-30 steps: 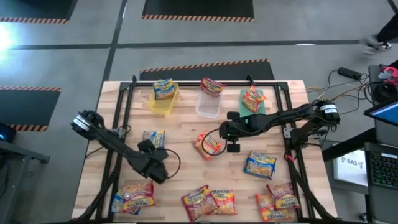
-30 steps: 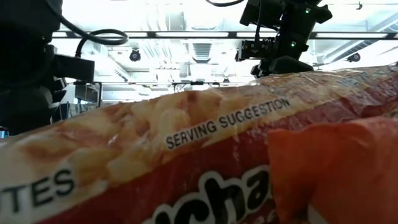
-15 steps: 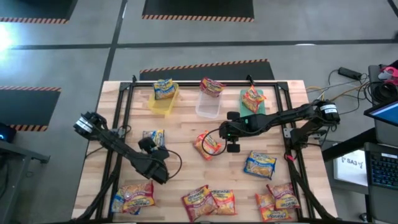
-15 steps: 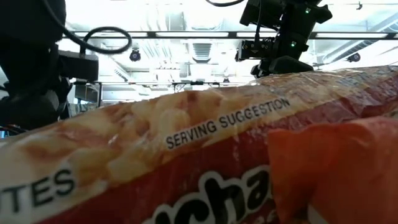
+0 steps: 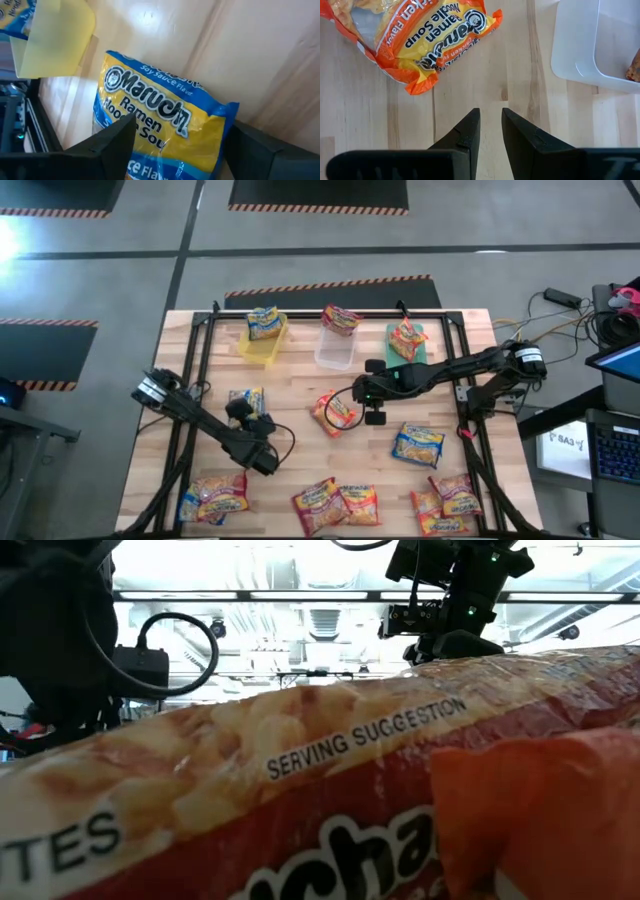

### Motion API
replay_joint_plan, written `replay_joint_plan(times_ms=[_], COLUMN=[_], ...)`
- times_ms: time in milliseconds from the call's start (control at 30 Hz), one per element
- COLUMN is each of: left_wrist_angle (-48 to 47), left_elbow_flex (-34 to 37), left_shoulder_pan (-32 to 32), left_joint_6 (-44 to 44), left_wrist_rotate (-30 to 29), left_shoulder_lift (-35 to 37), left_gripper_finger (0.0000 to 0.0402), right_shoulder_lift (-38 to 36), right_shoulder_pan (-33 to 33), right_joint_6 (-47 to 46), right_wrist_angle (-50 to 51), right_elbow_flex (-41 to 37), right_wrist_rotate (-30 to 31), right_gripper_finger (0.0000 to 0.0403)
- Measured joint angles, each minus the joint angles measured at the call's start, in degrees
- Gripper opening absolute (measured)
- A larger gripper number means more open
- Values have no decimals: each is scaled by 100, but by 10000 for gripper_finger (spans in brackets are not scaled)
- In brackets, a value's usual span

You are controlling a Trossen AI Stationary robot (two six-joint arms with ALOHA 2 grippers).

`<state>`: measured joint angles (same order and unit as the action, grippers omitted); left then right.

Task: Sort Maruchan noodles
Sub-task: Put the top left blue noodle into the yellow bin

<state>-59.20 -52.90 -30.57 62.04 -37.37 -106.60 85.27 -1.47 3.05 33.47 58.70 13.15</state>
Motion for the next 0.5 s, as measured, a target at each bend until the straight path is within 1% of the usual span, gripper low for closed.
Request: replay_joint_plan(times_ms=[167, 300, 467, 500], left_wrist_angle=[-3, -37, -30, -30], left_elbow_flex=[22, 77, 109, 109], left_shoulder_pan=[49, 100, 111, 111], left_joint_6=[45, 41, 42, 44], left_wrist_rotate=[-122, -109, -123, -130], left_shoulder_lift=[-61, -69, -69, -69], left_gripper_finger=[187, 119, 24, 13], right_shoulder_lift=[0, 0, 0, 0], right_shoulder_pan=[-1, 2, 0, 2], right_joint_6=[0, 0, 0, 0], right_wrist_angle=[0, -9, -14, -17], right_elbow_flex=[0, 0, 1, 1], right_wrist_rotate=[2, 2, 1, 1], right_gripper_finger=[70, 70, 70, 70])
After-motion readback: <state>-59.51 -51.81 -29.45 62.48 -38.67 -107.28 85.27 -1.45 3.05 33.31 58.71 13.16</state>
